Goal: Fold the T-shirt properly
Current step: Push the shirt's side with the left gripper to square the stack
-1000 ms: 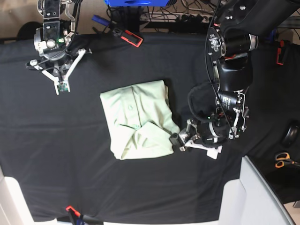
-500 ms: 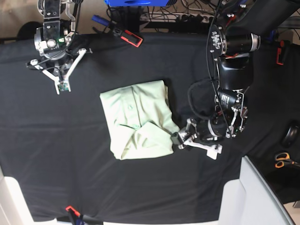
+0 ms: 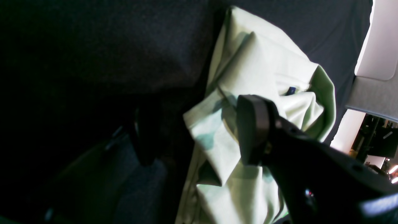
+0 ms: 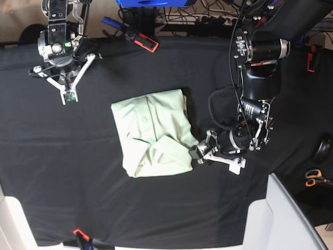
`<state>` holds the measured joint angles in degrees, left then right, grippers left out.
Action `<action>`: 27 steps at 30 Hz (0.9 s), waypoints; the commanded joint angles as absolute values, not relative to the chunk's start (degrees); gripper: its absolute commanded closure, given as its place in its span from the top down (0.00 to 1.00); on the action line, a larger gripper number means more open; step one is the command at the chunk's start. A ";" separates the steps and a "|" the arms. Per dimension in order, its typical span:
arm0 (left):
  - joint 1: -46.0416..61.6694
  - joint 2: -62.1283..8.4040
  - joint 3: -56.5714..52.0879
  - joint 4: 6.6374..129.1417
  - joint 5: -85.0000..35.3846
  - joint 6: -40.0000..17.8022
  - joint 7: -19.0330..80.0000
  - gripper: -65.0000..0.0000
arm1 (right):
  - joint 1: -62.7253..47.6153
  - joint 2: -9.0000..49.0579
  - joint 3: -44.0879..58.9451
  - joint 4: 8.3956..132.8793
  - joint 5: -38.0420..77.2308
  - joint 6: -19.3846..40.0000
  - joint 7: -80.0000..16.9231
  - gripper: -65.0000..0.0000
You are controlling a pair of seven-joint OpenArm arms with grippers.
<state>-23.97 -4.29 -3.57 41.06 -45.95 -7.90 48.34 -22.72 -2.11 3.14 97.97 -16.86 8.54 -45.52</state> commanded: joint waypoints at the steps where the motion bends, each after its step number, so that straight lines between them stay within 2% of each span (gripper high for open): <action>1: -25.36 -4.35 -3.47 41.63 -45.85 -8.04 48.04 0.56 | -22.64 -2.07 3.21 99.03 -17.27 8.31 -44.70 0.02; 11: -25.36 -2.59 -3.38 41.54 -45.85 -8.04 48.04 0.55 | -22.73 -2.07 3.21 99.03 -17.27 8.31 -44.70 0.02; 13: -25.27 -2.59 -3.38 41.54 -45.85 -8.04 48.04 0.48 | -23.08 -2.07 3.21 99.12 -17.27 8.31 -44.70 0.02; 16: -25.19 -2.59 -3.38 41.54 -45.85 -8.04 47.96 0.28 | -23.16 -2.07 3.21 99.12 -17.27 8.31 -44.70 0.02; 18: -25.01 -2.59 -3.38 41.54 -45.85 -8.04 47.87 0.18 | -23.34 -2.07 3.21 99.12 -17.27 8.31 -44.70 0.02; 20: -25.01 -2.59 -3.38 41.54 -45.85 -8.04 47.87 0.15 | -23.43 -2.07 3.21 99.12 -17.27 8.31 -44.70 0.02; 27: -25.19 -2.95 -3.38 41.54 -45.85 -8.04 47.87 0.15 | -23.52 -2.07 3.30 99.12 -17.27 8.31 -44.70 0.02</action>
